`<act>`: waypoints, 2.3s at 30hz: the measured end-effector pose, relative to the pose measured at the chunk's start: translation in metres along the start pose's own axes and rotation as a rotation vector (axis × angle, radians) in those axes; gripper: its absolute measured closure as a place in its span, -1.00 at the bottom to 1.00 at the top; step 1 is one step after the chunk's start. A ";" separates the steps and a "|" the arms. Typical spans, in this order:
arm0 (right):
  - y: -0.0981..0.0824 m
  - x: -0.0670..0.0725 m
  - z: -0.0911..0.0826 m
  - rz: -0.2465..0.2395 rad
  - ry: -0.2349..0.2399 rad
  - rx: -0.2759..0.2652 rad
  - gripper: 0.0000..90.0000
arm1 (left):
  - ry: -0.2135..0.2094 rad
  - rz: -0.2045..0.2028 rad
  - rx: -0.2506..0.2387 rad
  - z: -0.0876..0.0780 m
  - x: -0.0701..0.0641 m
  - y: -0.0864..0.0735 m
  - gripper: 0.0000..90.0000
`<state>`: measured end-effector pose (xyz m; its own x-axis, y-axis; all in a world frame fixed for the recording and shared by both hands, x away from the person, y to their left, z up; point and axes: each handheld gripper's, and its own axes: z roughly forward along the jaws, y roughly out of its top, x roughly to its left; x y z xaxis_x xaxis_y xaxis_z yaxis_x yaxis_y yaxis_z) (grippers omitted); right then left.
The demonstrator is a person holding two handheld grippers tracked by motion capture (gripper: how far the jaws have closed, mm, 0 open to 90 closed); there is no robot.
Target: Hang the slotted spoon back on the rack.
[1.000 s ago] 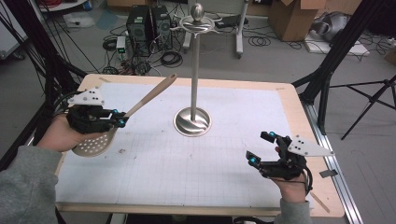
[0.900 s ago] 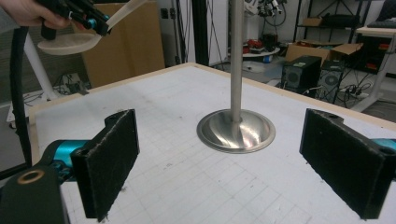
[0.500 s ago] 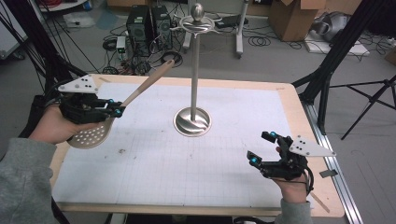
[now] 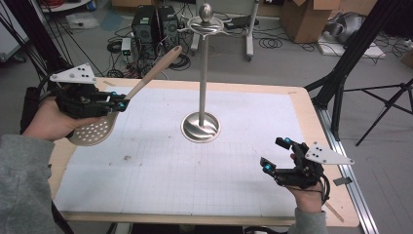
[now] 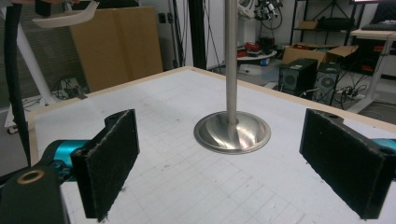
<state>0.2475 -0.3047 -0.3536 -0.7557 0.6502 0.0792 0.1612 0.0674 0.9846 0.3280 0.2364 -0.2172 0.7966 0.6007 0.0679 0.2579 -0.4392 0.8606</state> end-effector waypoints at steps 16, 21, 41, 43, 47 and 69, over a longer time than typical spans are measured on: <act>0.000 0.000 0.000 0.005 0.000 0.004 -0.76 | 0.008 -0.001 -0.045 -0.011 0.002 0.013 0.73; 0.000 0.000 -0.001 0.005 0.001 0.001 -0.76 | 0.009 0.005 -0.073 -0.015 0.002 0.015 0.73; 0.000 -0.003 -0.006 0.013 -0.008 -0.010 -0.76 | -0.007 -0.015 -0.105 -0.010 0.008 0.021 0.73; 0.000 -0.003 -0.007 0.012 -0.008 -0.013 -0.76 | -0.010 -0.011 -0.106 -0.008 0.008 0.021 0.73; 0.000 -0.003 -0.008 0.013 -0.012 -0.014 -0.76 | -0.017 -0.011 -0.101 -0.006 0.008 0.021 0.73; 0.000 -0.004 -0.014 0.020 -0.021 -0.023 -0.76 | -0.044 -0.017 -0.104 0.010 0.010 0.019 0.73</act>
<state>0.2420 -0.3178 -0.3519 -0.7387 0.6671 0.0963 0.1616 0.0366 0.9862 0.3463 0.2270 -0.2054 0.8161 0.5770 0.0324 0.2153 -0.3556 0.9095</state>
